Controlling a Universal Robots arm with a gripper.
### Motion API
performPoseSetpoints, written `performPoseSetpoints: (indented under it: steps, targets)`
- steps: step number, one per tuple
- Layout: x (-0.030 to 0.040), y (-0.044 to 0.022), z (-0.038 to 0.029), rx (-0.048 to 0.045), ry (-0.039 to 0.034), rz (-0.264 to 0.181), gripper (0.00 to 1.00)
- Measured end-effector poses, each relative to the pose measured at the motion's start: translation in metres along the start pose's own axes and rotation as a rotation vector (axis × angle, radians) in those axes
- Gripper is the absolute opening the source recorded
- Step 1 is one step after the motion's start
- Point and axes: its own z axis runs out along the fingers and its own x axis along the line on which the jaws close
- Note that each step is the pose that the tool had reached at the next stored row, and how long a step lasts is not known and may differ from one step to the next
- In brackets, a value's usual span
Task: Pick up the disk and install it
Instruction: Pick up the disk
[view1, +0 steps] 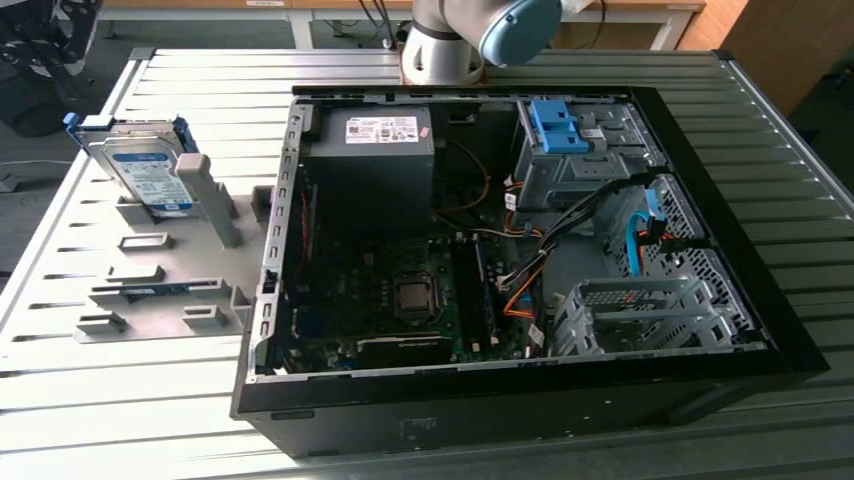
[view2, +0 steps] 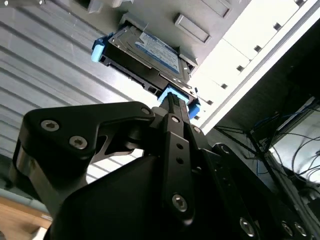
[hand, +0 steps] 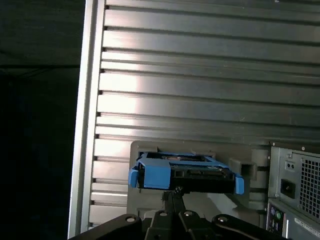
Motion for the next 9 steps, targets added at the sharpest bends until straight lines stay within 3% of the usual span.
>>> performPoseSetpoints:
  steps: [9]
  targets:
    - [0.0, 0.0, 0.0006, -0.0016, 0.0059, -0.163, 0.11]
